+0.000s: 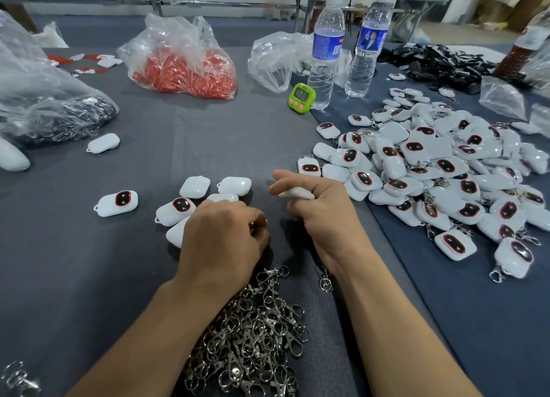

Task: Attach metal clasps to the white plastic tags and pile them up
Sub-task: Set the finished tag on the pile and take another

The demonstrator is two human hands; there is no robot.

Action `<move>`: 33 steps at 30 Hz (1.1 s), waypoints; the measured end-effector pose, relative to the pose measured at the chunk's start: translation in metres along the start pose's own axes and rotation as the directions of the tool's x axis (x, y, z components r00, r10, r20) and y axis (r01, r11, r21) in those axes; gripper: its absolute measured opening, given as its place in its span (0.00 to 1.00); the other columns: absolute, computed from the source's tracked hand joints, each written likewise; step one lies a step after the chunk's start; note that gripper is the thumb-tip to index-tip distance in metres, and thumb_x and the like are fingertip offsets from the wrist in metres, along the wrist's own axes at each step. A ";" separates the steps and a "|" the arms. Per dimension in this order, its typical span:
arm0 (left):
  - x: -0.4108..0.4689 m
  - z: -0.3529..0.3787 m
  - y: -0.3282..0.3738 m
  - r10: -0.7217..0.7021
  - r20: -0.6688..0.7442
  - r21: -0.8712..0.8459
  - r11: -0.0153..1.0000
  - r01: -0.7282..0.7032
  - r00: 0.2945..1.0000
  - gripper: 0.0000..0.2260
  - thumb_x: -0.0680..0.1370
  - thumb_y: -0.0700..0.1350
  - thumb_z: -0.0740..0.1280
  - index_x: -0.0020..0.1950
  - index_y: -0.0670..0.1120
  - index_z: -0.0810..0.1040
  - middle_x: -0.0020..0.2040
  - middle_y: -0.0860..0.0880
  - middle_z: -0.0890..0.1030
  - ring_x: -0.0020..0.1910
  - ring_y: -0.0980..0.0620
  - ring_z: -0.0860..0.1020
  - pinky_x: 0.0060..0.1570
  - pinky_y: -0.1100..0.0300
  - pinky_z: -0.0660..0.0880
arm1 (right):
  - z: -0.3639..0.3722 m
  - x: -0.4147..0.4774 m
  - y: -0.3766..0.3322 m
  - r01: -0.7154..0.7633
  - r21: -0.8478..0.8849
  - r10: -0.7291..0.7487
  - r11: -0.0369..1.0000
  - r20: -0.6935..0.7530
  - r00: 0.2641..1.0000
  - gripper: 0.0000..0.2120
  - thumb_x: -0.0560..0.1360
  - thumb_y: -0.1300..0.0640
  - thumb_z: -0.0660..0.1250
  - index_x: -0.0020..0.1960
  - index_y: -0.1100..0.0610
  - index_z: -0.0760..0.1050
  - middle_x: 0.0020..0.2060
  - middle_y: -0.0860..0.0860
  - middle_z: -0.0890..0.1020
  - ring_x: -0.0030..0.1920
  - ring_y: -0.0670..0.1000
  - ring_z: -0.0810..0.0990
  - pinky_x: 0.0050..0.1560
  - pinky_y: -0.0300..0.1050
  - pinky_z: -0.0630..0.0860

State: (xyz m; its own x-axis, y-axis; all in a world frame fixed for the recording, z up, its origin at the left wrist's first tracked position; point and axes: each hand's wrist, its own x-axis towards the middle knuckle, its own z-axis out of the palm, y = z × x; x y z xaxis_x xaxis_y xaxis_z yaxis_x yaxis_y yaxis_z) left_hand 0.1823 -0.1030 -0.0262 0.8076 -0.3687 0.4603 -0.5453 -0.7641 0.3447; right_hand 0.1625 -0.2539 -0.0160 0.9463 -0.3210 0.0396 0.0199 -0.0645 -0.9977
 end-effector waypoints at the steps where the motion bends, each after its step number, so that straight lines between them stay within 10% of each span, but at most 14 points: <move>1: 0.001 0.000 -0.001 -0.002 0.017 -0.020 1.000 0.002 1.000 0.03 0.68 0.43 0.79 0.38 0.50 0.87 0.31 0.49 0.80 0.35 0.42 0.75 0.35 0.52 0.72 | 0.001 0.000 -0.001 0.039 -0.043 -0.039 0.998 -0.005 0.999 0.30 0.68 0.79 0.57 0.37 0.48 0.86 0.57 0.43 0.84 0.58 0.37 0.80 0.51 0.34 0.72; 11: 0.004 -0.001 -0.005 0.001 0.040 -0.106 0.994 0.003 0.999 0.03 0.71 0.48 0.74 0.37 0.53 0.85 0.32 0.53 0.80 0.35 0.49 0.72 0.43 0.56 0.58 | -0.002 0.001 0.007 0.025 -0.140 -0.044 0.990 -0.129 0.991 0.15 0.66 0.67 0.77 0.45 0.48 0.85 0.35 0.40 0.84 0.35 0.40 0.79 0.40 0.39 0.77; 19: 0.005 -0.001 -0.003 0.010 0.061 -0.085 0.996 -0.005 0.998 0.08 0.71 0.51 0.67 0.38 0.53 0.86 0.32 0.52 0.81 0.34 0.47 0.74 0.46 0.55 0.62 | -0.001 0.001 0.008 -0.017 -0.317 0.008 0.948 -0.031 0.999 0.13 0.61 0.51 0.72 0.45 0.41 0.84 0.31 0.42 0.83 0.31 0.43 0.78 0.39 0.43 0.75; 33: -0.002 0.002 -0.005 0.062 -0.053 0.033 0.998 -0.061 0.997 0.09 0.71 0.51 0.69 0.33 0.50 0.84 0.27 0.50 0.79 0.29 0.45 0.71 0.44 0.52 0.65 | -0.001 0.002 0.004 -0.069 -0.302 0.079 0.951 0.020 0.997 0.14 0.56 0.55 0.71 0.40 0.44 0.86 0.30 0.49 0.83 0.29 0.48 0.77 0.34 0.43 0.74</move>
State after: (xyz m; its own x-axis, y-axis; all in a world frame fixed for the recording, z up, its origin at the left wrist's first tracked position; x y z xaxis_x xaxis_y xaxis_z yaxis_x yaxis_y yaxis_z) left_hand 0.1842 -0.0992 -0.0301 0.7590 -0.3870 0.5235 -0.5856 -0.7572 0.2892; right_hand 0.1641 -0.2557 -0.0201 0.9512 -0.3060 -0.0406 -0.1444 -0.3246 -0.9348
